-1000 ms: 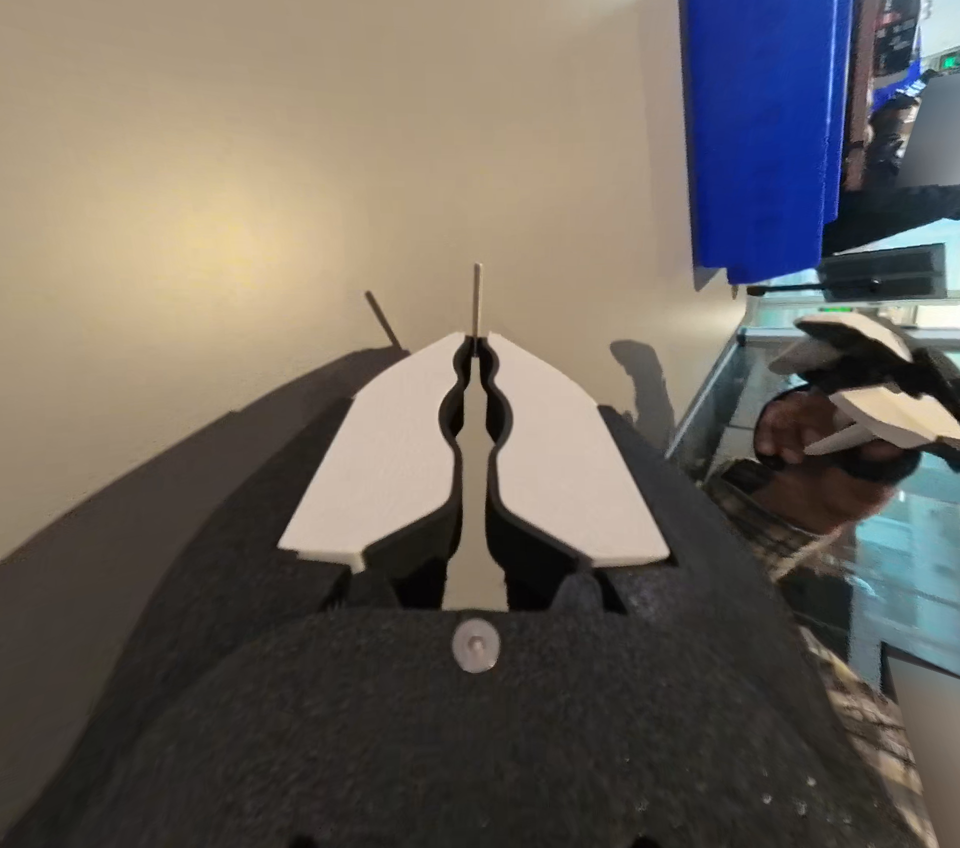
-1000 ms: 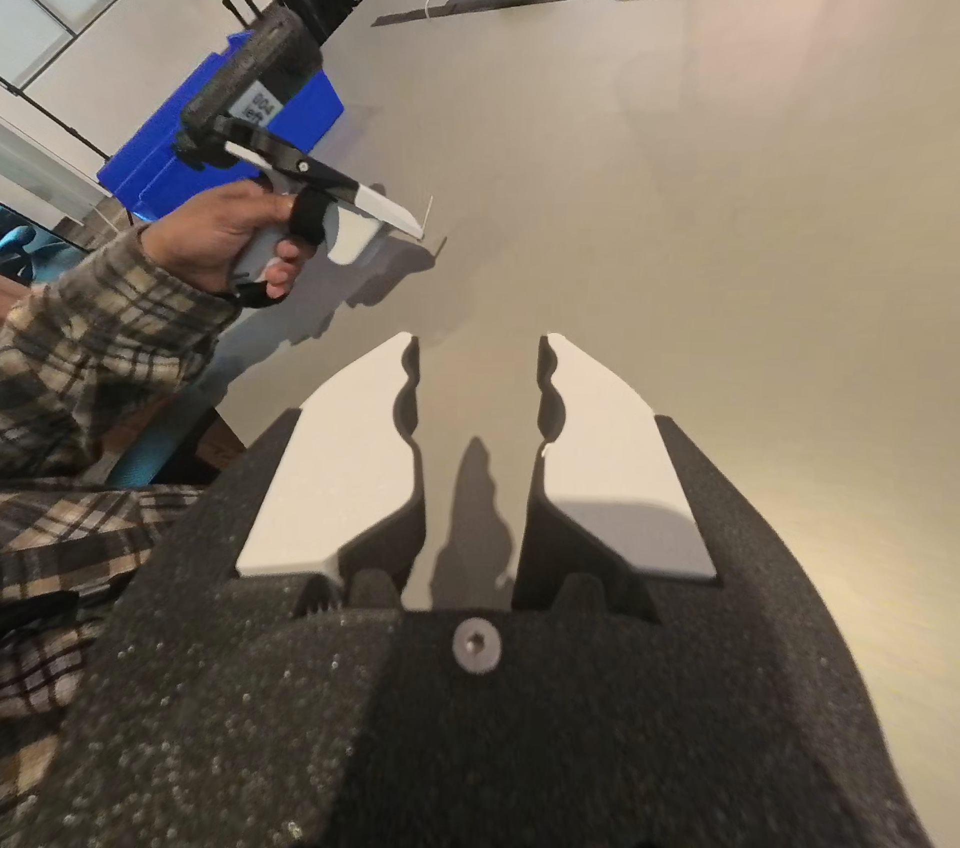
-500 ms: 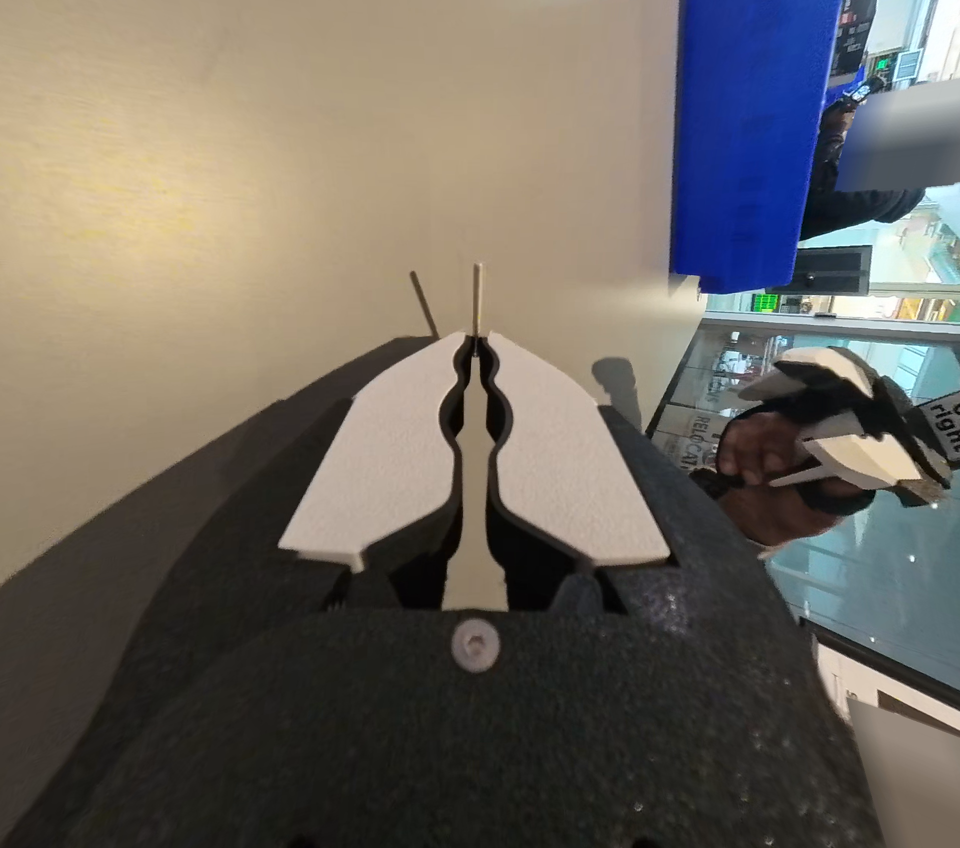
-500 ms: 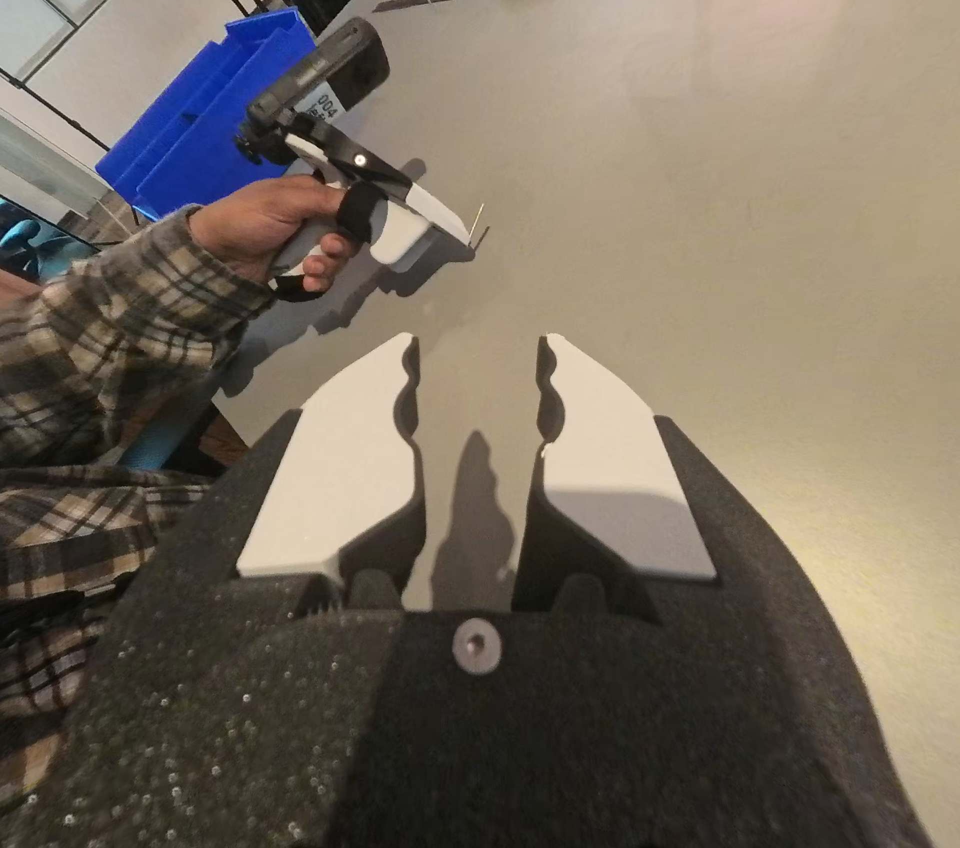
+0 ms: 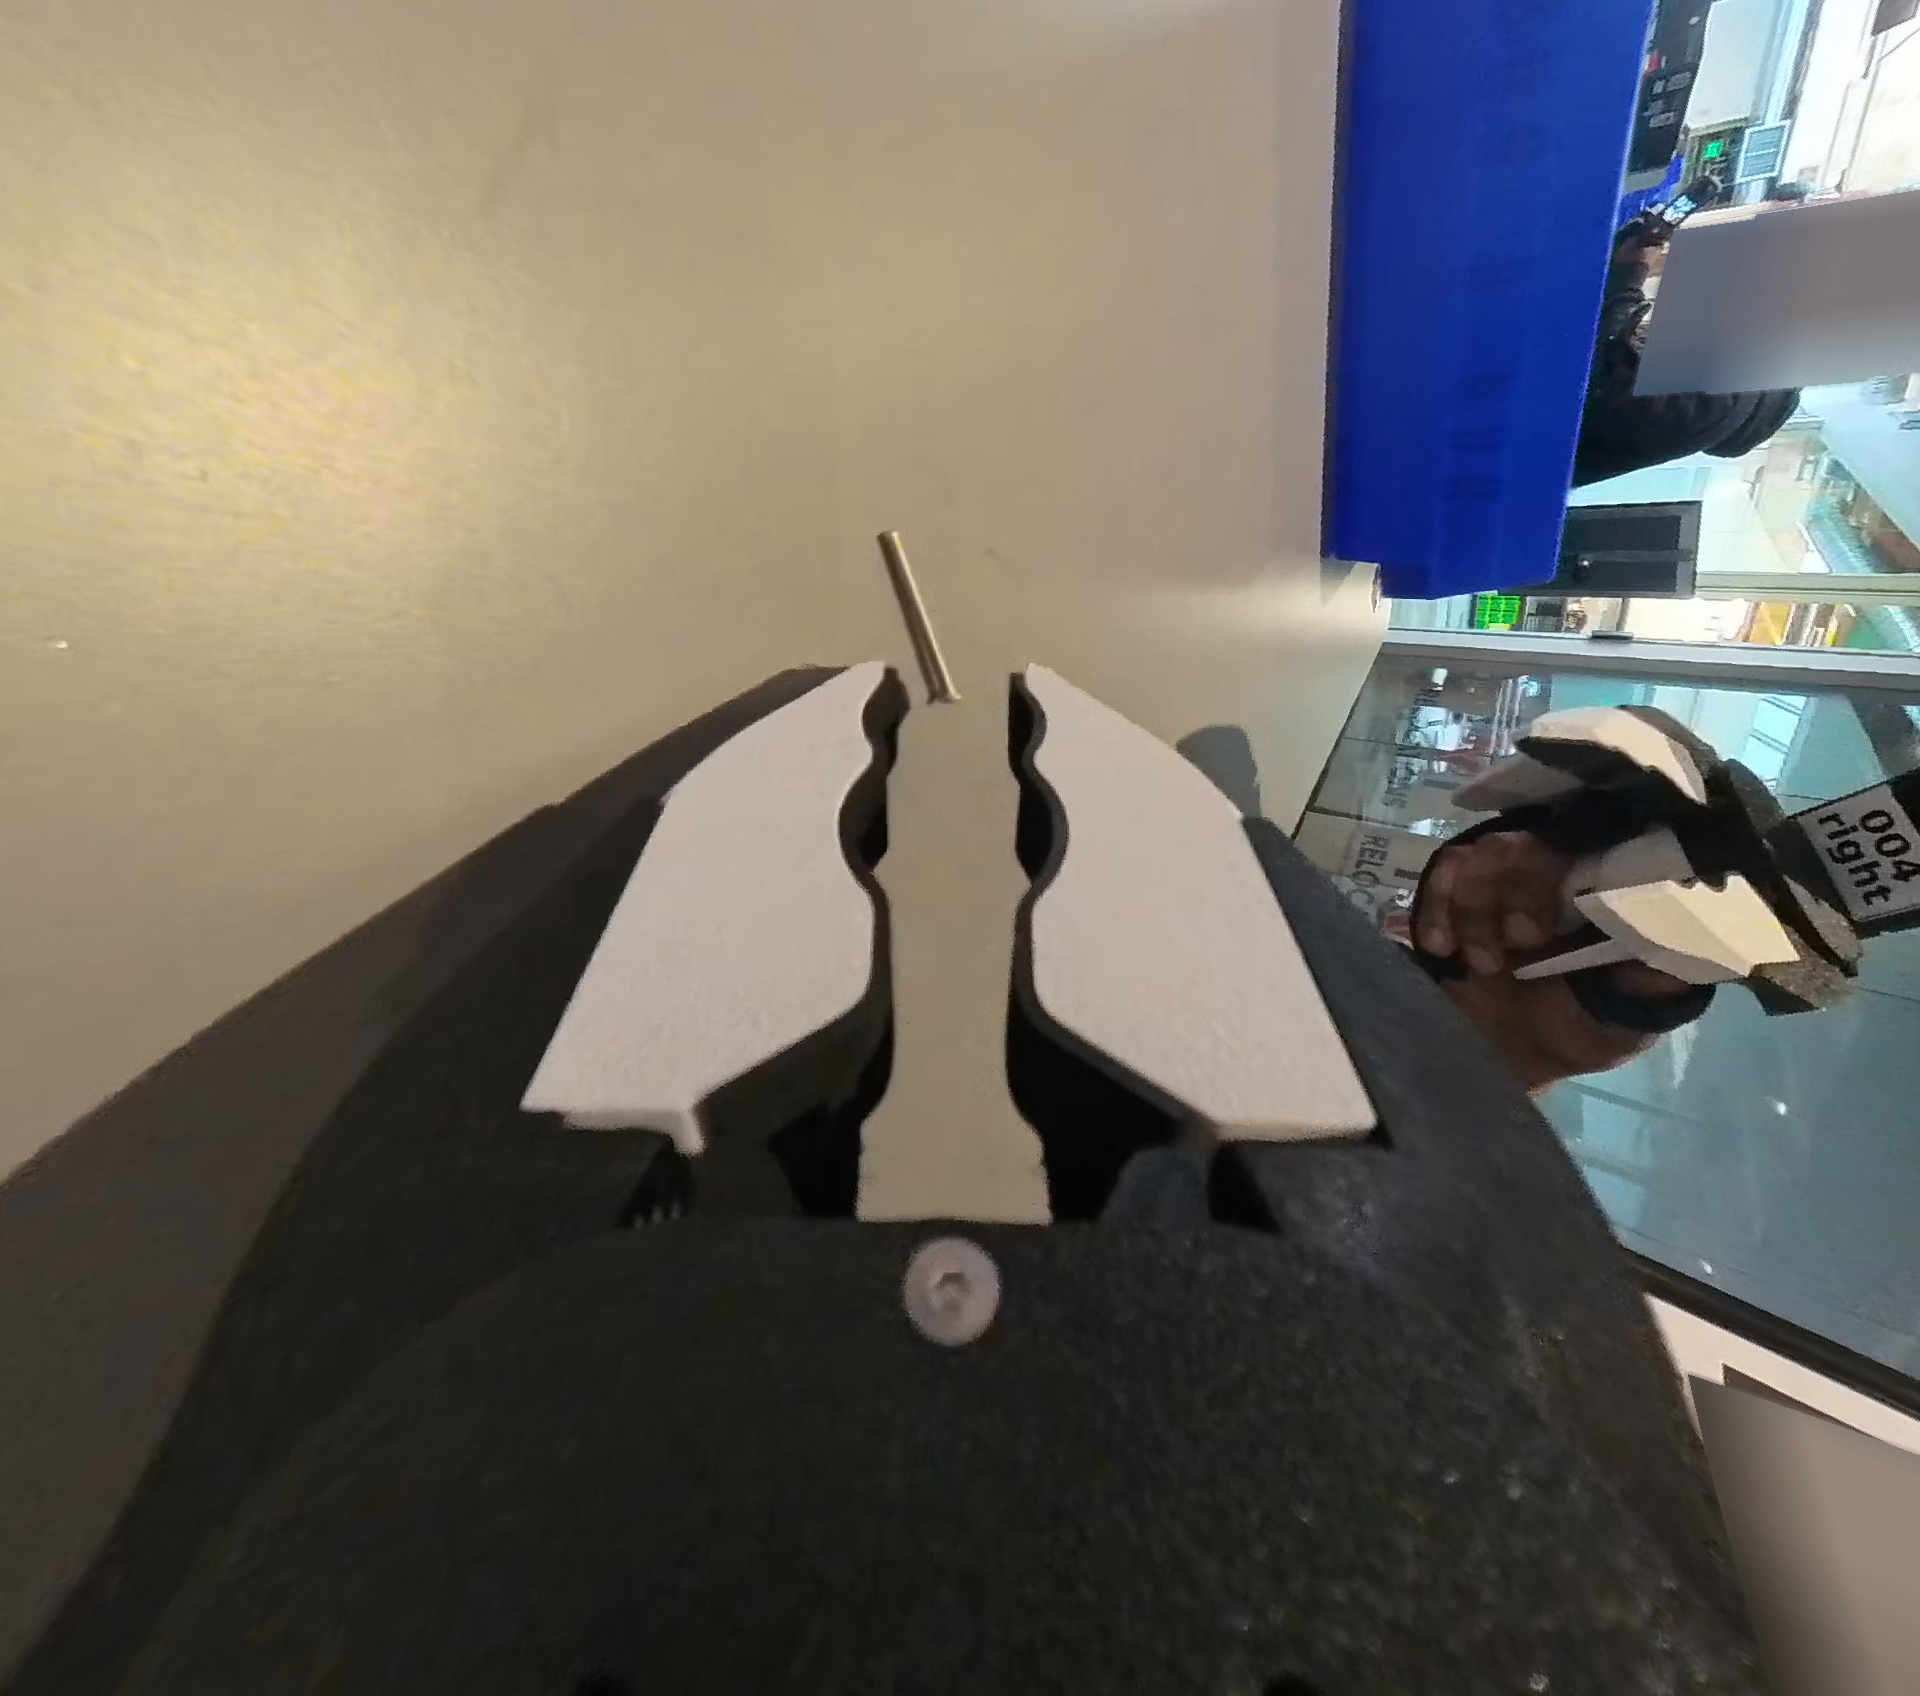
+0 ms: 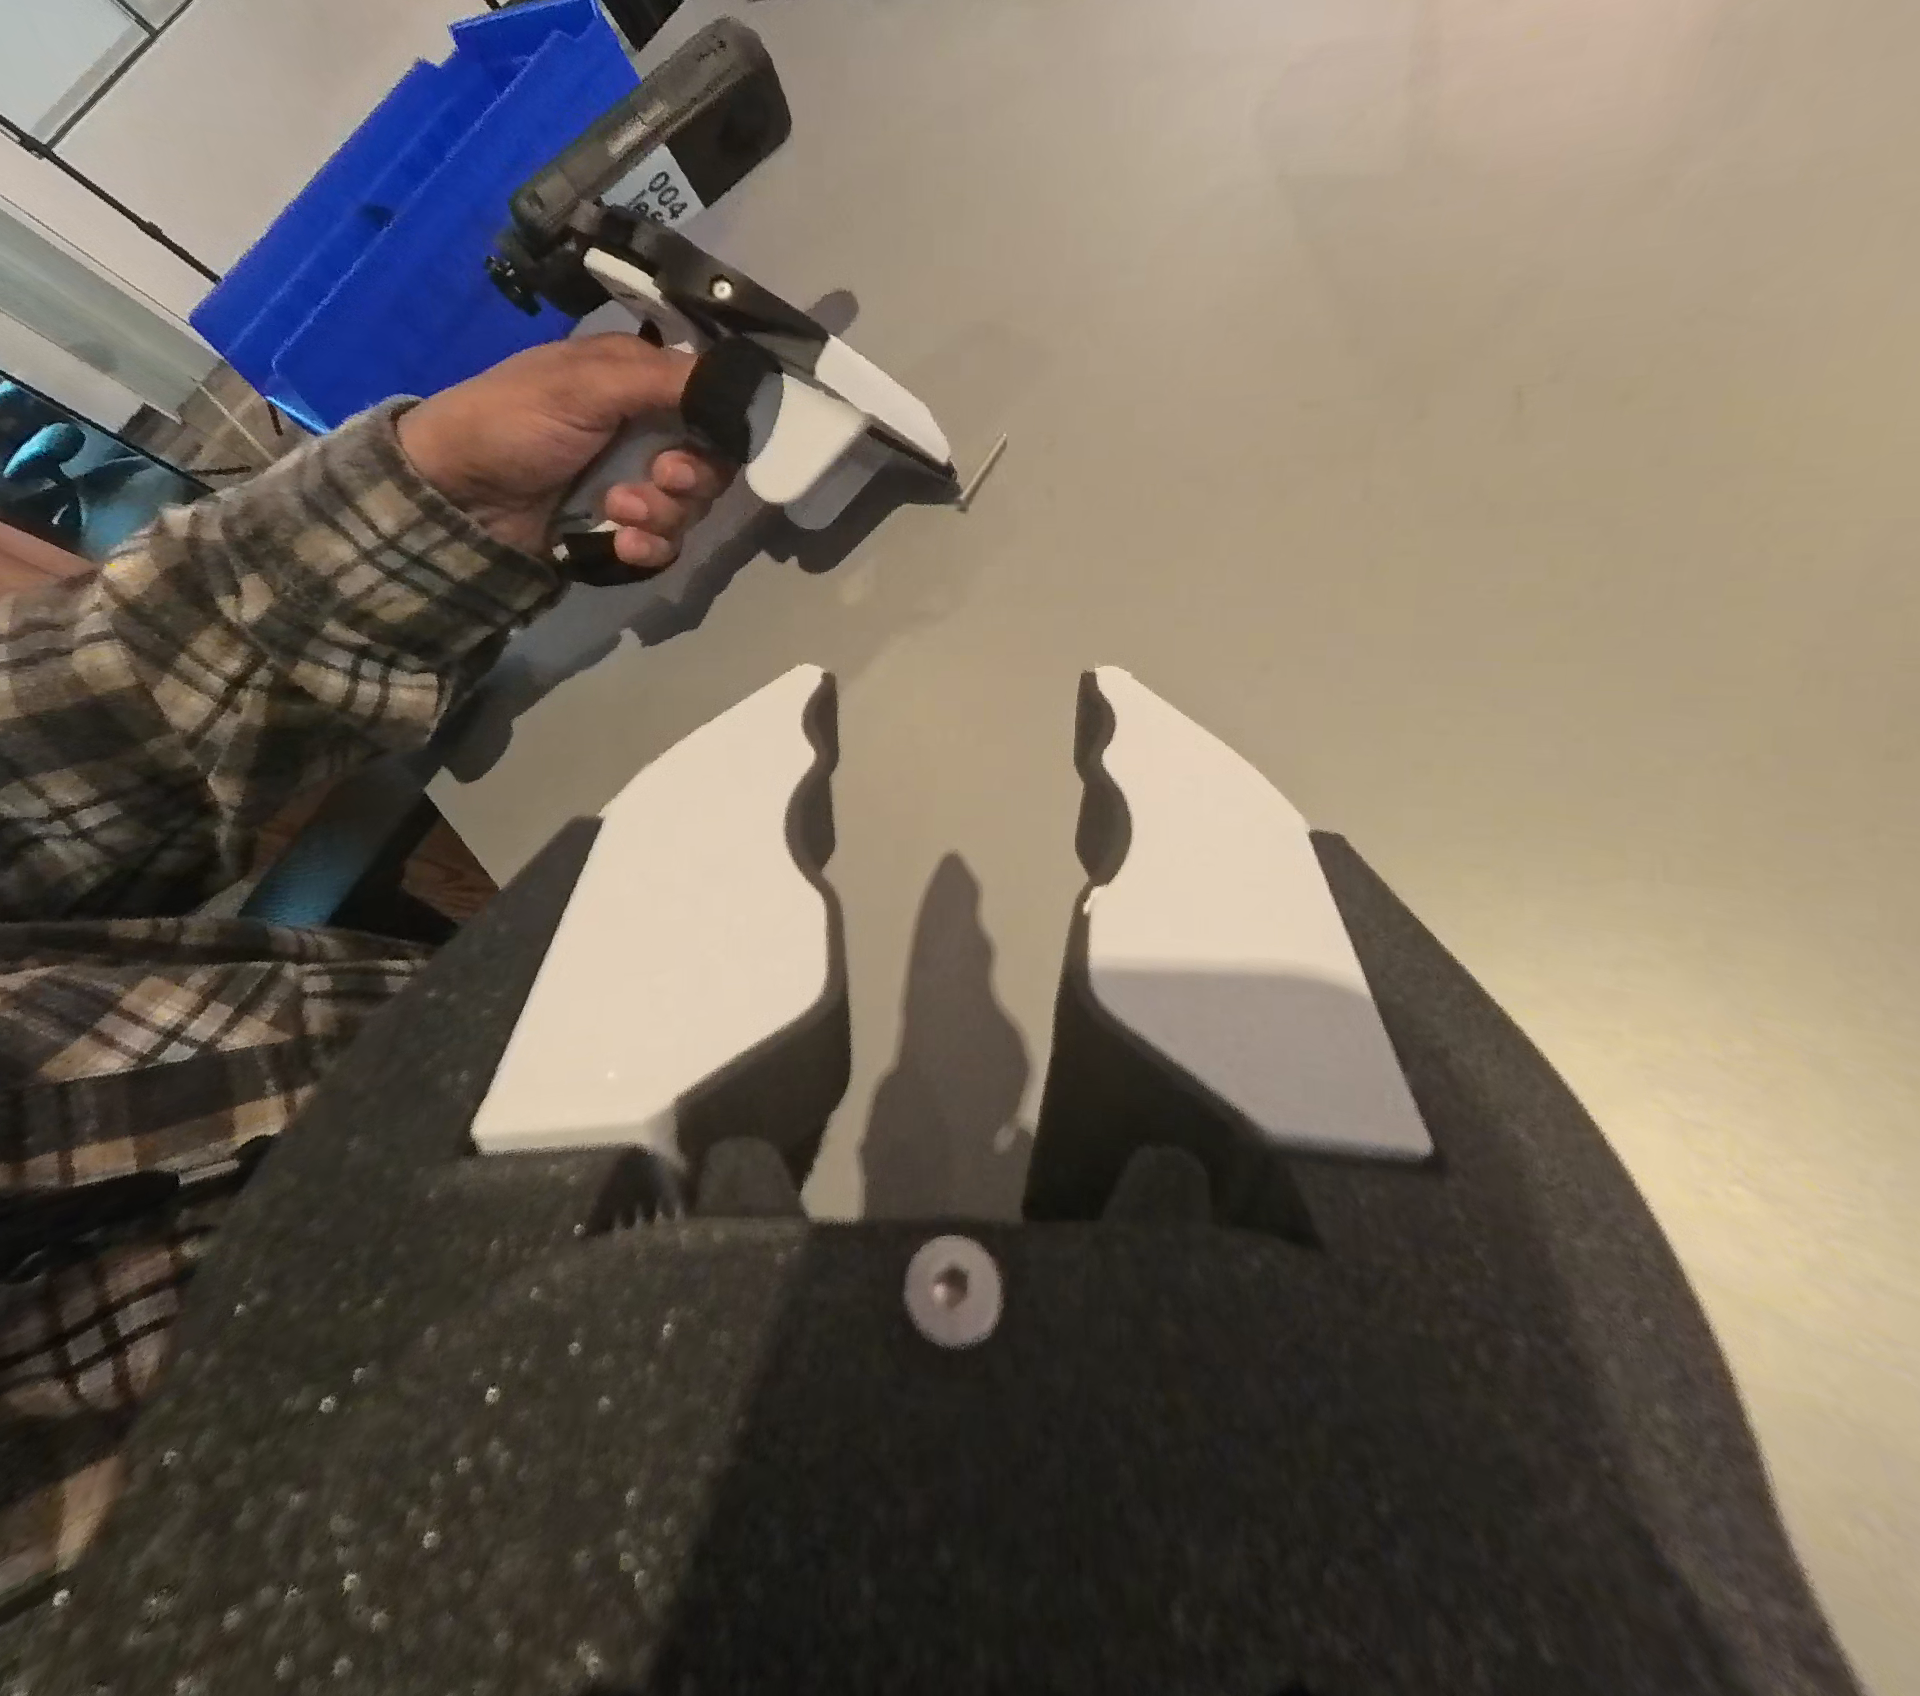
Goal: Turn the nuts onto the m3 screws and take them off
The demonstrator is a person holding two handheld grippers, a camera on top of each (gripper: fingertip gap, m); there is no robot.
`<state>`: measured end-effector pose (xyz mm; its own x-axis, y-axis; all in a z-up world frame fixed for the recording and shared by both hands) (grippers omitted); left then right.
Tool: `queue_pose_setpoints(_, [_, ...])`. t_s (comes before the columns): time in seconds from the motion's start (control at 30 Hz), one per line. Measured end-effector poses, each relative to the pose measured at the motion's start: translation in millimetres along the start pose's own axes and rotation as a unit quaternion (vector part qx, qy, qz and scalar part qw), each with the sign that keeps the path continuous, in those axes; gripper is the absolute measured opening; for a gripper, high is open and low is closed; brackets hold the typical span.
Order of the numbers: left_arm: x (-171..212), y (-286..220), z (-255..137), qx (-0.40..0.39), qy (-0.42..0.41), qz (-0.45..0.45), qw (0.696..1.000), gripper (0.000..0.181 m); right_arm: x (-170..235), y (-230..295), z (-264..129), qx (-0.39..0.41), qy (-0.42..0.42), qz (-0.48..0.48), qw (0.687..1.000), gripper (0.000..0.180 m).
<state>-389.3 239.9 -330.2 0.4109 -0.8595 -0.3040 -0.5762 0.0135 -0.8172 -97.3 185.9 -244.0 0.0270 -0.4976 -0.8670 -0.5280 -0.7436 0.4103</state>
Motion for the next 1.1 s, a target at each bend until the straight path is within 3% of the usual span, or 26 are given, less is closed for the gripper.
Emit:
queue_pose_setpoints(0.3, [-2.8,-6.5,-12.7,0.026,-0.019,0.002,0.999,0.024,-0.3,2.1,-1.0,-0.003,-0.001,-0.002,1.0,0.044])
queue_pose_setpoints(0.5, [-8.0,-27.6,-51.3,0.076,-0.054,0.039,0.995,0.025,0.3,2.4,-1.2,-0.003,-0.001,-0.001,1.0,0.044])
queue_pose_setpoints(0.8, [-12.0,-55.1,-166.6,0.074,-0.124,0.178,0.973,0.026,2.9,1.6,2.2,-0.007,0.004,0.004,1.0,0.043])
queue_pose_setpoints(1.1, [-13.9,-31.9,-297.4,-0.029,-0.187,0.3,0.935,0.024,6.5,-0.6,9.6,0.001,0.014,0.004,1.0,0.043])
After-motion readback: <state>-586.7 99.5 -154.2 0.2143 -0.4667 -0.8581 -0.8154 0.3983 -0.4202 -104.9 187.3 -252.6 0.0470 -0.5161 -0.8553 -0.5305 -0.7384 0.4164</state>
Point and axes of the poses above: each gripper's, where its closed fingertips meet, z out along the fingers, x out of its underside, y = z × x across the jaws, the point moved 9 cm from there along -z, back along the fingers, and after that the axes turned 12 degrees about -y, right-handed, at the moved point
